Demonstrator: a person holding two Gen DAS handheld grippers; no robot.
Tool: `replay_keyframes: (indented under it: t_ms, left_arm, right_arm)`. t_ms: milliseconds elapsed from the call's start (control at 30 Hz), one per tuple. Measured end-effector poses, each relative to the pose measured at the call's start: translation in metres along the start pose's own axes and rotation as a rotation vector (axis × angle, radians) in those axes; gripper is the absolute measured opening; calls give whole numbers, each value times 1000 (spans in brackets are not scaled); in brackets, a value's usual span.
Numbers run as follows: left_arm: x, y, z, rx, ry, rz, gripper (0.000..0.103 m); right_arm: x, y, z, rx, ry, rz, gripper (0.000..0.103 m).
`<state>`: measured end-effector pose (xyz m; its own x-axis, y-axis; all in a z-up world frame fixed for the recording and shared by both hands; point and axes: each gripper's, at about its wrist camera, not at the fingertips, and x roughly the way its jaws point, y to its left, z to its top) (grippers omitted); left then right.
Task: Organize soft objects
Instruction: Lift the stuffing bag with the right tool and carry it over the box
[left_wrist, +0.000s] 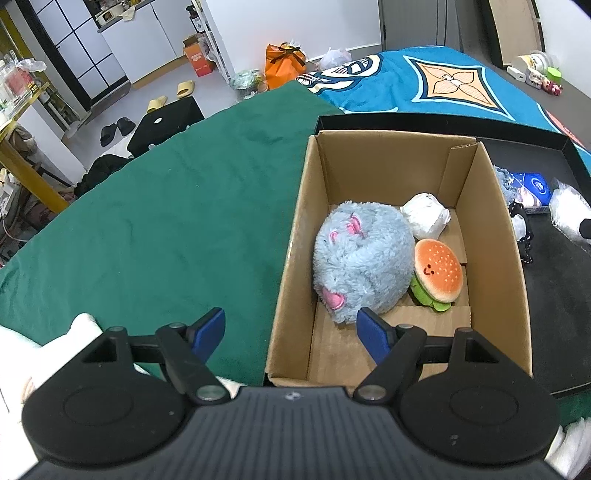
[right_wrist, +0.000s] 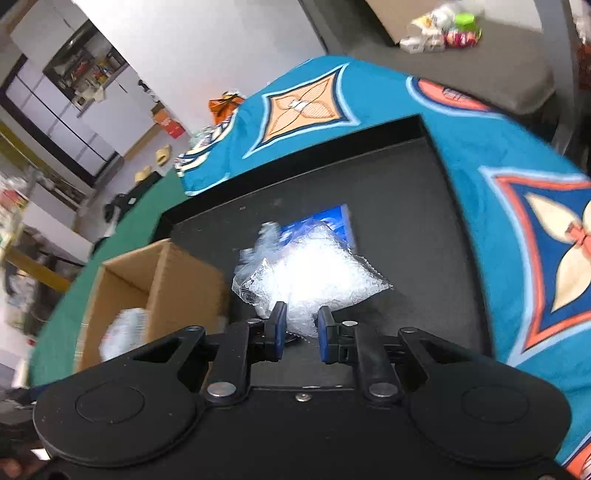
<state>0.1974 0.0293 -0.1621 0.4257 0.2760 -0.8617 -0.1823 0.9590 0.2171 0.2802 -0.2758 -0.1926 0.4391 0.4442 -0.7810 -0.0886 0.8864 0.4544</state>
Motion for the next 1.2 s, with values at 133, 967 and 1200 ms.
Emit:
replay_keyframes:
  t_ms: [133, 967, 1200]
  left_arm:
    - [-1, 7, -1, -21, -16, -22, 77]
    - [-2, 40, -17, -84, -66, -201, 60]
    - [10, 45, -24, -104, -41, -225, 36]
  right_arm:
    - [-7, 22, 4, -71, -14, -18, 17]
    - [-28, 141, -10, -306, -45, -5, 17]
    - [-24, 169, -26, -361, -20, -6, 17]
